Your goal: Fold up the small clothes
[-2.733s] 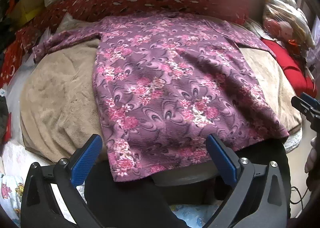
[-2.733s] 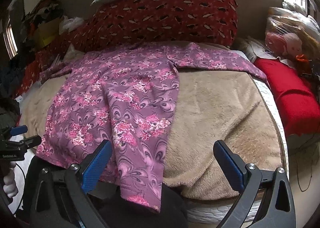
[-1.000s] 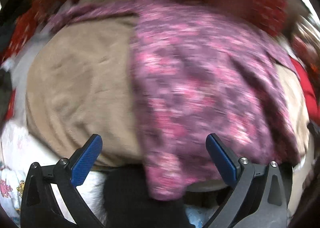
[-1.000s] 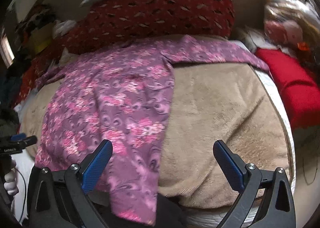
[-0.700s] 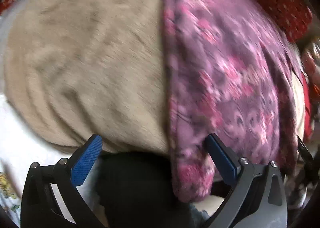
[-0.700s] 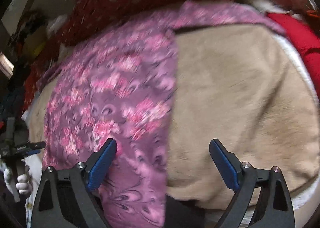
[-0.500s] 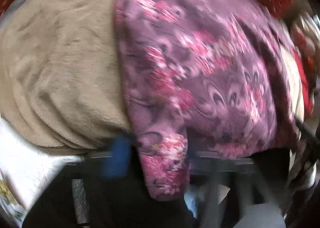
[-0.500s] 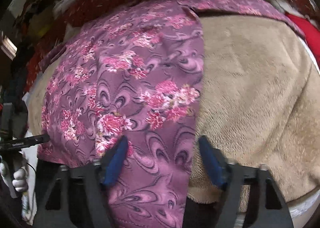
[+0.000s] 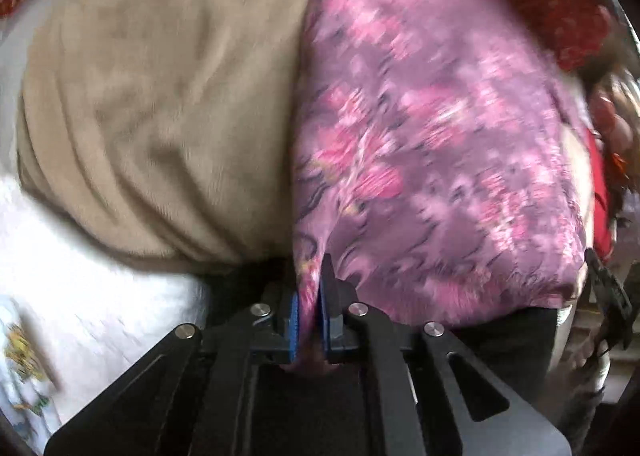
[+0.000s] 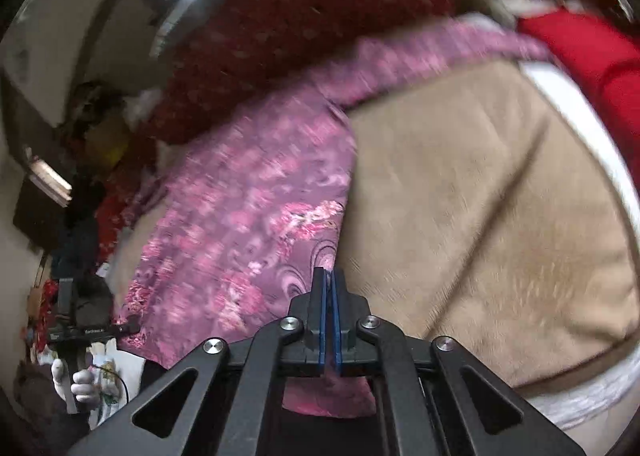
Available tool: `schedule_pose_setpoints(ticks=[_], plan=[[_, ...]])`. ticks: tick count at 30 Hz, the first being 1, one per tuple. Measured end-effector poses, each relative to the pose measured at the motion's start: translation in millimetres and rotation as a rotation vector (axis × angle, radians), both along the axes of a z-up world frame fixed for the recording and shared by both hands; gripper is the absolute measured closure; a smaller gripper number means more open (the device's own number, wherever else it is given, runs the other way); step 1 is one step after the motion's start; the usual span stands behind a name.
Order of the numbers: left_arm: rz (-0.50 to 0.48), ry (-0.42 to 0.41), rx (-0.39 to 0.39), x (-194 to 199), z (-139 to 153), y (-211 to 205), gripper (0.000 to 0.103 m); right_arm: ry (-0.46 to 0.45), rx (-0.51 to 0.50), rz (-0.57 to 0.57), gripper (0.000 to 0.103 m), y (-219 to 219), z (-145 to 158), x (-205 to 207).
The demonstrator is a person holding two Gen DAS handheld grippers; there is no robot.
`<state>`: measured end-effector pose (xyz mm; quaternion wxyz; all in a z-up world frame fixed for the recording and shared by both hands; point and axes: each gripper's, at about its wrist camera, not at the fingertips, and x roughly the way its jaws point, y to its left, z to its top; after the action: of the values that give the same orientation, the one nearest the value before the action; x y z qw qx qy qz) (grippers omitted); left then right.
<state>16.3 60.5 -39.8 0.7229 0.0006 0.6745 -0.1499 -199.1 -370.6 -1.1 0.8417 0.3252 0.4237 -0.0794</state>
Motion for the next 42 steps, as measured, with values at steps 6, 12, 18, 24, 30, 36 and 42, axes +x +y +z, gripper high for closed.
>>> schedule_pose_setpoints(ticks=[6,12,18,24,30,36,42], plan=[[0.049,-0.069,-0.079,-4.2,29.1,27.6,0.085,0.07,0.07,-0.001,0.096,-9.6,-8.0,0.0],[0.011,-0.227,-0.111,24.3,57.0,-18.4,0.047,-0.052,-0.009,0.072,0.08,5.1,23.6,30.7],[-0.035,-0.112,-0.018,41.7,-2.0,-66.2,0.047,0.132,-0.019,0.153,0.08,19.6,-35.2,60.9],[-0.102,-0.139,0.024,39.2,4.8,-80.5,0.047,-0.034,0.046,-0.078,0.077,-71.5,5.9,34.7],[-0.076,-0.099,-0.076,56.0,19.0,-85.9,0.047,-0.144,0.202,-0.567,0.058,-232.5,8.3,-5.6],[-0.122,-0.116,-0.073,86.1,22.5,-133.2,0.047,-0.139,0.34,-0.78,0.054,-309.1,-35.2,17.6],[-0.163,-0.149,-0.076,128.5,15.7,-188.4,0.047,-0.1,0.307,-0.821,0.048,-326.8,-61.6,61.1]])
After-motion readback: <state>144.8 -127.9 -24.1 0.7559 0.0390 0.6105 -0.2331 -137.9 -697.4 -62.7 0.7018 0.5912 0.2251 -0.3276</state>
